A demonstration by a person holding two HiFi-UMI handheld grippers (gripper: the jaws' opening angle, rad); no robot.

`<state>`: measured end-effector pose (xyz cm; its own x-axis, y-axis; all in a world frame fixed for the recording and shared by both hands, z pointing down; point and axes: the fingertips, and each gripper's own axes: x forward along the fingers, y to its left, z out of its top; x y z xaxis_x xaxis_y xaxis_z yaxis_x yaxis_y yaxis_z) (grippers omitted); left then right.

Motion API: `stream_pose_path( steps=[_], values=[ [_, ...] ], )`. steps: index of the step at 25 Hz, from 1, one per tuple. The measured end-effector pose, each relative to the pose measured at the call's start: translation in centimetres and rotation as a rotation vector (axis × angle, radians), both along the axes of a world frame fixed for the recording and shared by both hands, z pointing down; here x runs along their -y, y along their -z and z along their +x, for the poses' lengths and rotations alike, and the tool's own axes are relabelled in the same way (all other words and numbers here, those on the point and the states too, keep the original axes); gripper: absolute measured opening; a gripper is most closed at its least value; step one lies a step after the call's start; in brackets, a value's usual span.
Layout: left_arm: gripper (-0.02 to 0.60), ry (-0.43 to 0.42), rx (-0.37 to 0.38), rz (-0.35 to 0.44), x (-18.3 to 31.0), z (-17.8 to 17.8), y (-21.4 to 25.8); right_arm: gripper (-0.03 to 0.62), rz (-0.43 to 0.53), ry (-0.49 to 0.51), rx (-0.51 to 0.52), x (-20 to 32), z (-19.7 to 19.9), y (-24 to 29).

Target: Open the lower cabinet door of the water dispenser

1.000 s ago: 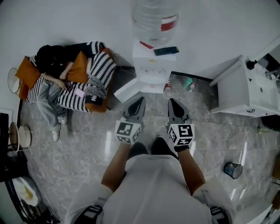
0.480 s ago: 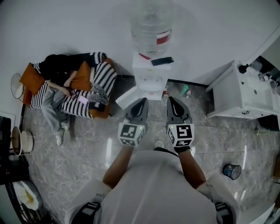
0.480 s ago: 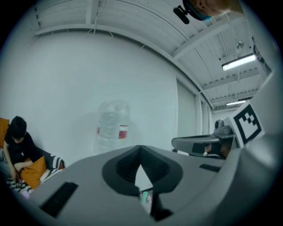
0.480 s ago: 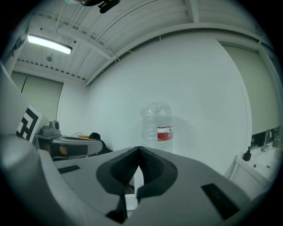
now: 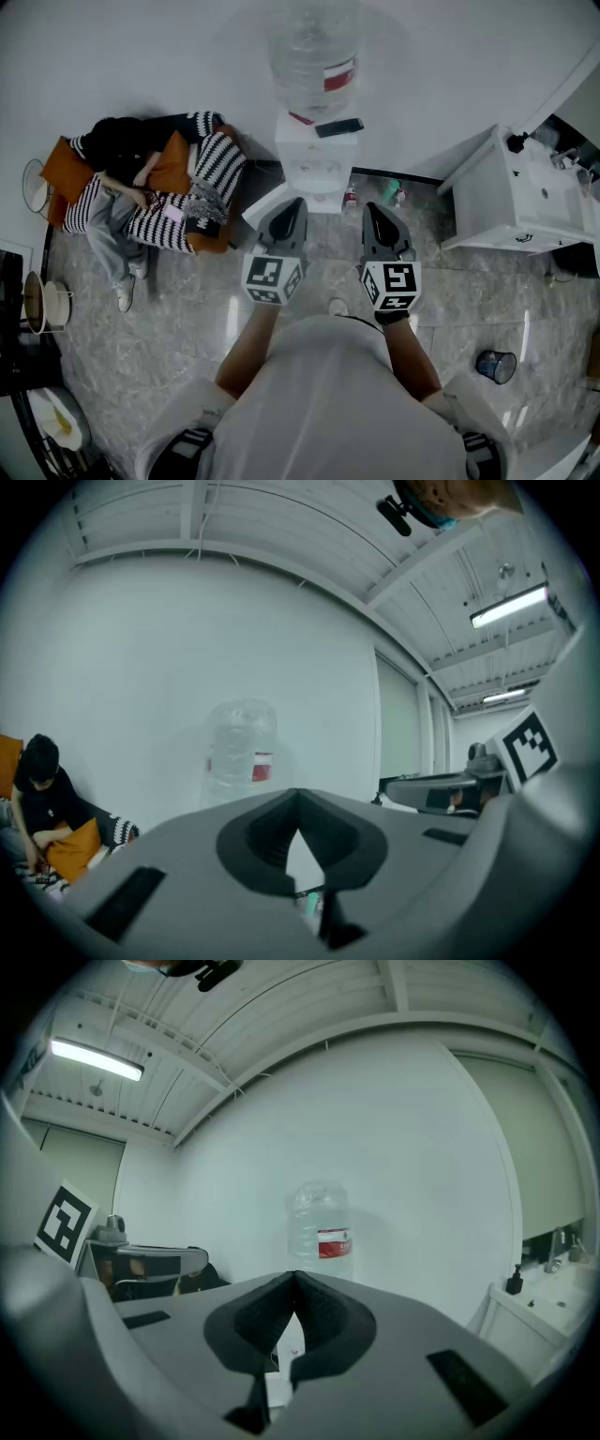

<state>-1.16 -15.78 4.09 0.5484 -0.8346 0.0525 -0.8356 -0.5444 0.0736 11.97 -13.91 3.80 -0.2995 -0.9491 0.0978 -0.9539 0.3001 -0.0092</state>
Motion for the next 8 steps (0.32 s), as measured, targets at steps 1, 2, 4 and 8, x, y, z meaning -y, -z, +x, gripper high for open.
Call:
stream_pose_path(
  steps=[1, 2, 4, 8],
  values=[
    [0.014, 0.003, 0.005, -0.003, 0.0, 0.1, -0.2, 0.011, 0.001, -0.001, 0.003, 0.0, 0.3, 0.0],
    [0.014, 0.005, 0.009, -0.004, -0.1, 0.3, -0.2, 0.011, 0.003, -0.003, 0.006, 0.1, 0.7, 0.0],
    [0.014, 0.004, 0.018, -0.002, 0.0, 0.9, -0.2, 0.011, 0.009, -0.004, 0.011, 0.3, 1.4, 0.1],
    [0.014, 0.000, 0.030, 0.001, 0.4, 2.3, -0.3, 0.011, 0.015, 0.000, 0.016, 0.8, 2.6, 0.0]
  ],
)
